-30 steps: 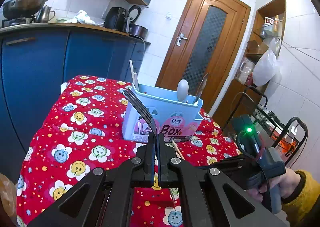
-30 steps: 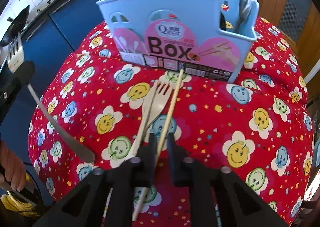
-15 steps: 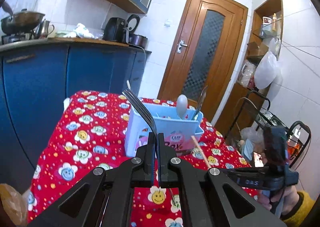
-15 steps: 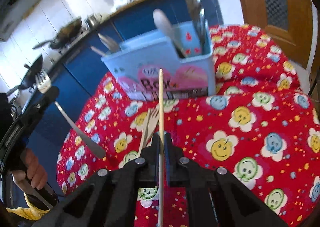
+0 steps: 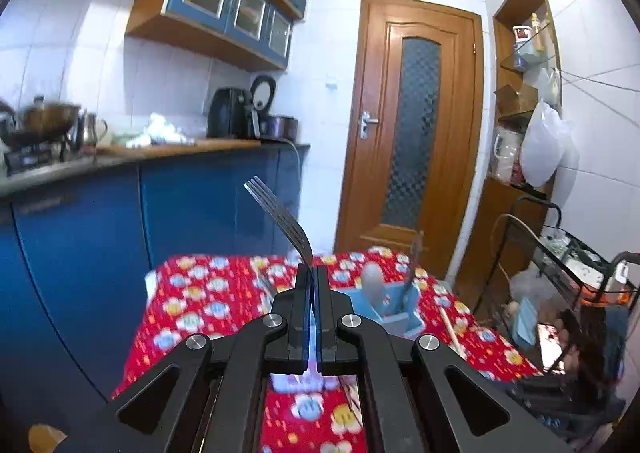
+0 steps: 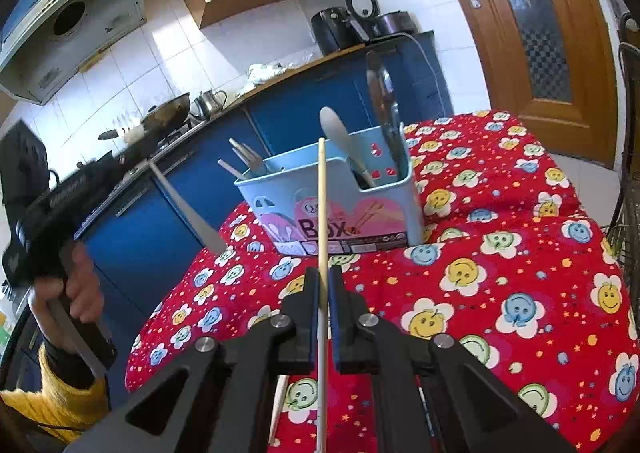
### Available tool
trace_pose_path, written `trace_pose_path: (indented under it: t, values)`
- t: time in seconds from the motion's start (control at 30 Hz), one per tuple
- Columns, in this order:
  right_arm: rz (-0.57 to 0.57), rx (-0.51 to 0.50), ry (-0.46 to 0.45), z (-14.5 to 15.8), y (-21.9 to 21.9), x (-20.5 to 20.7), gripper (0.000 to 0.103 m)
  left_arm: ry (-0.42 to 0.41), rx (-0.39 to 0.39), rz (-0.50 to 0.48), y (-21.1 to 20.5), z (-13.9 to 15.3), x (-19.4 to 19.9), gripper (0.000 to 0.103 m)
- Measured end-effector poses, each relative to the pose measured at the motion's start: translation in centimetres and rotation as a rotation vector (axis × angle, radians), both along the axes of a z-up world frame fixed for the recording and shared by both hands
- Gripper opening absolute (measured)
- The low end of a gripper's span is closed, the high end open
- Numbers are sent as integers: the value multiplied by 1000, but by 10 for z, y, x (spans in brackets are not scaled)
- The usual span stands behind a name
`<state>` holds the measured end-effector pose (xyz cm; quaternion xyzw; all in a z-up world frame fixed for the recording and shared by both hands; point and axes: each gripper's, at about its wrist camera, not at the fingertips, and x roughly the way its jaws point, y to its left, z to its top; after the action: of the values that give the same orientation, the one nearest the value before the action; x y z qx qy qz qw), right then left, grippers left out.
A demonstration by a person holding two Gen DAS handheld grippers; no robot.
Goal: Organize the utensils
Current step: 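Carry the silver fork toward the holder with the left tool while the right grasps a wooden chopstick, then lower the silver fork into the holder with the left tool while the right carries the chopstick over it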
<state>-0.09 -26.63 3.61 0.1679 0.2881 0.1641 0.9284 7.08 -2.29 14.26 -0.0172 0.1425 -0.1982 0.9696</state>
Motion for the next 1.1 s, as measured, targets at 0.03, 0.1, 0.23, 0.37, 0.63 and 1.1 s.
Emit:
trace_pose_path:
  t: [0.03, 0.1, 0.23, 0.37, 0.63, 1.1]
  values:
    - [-3, -1, -9, 0, -1, -1, 6, -10, 4, 4, -2, 3, 1, 1]
    - [-8, -1, -27, 0, -4, -3, 6, -34, 15, 14, -5, 10, 7, 1]
    - [-24, -14, -64, 3, -8, -8, 6, -55, 23, 33, -10, 19, 21, 1]
    - [-27, -5, -84, 4, -12, -8, 6, -82, 45, 71, -14, 21, 35, 1]
    - [-26, 24, -104, 2, -19, -3, 6, -77, 60, 101, -18, 11, 67, 1]
    - [-75, -57, -193, 23, -21, 28, 7, 13, 112, 42, -36, -42, 91, 1]
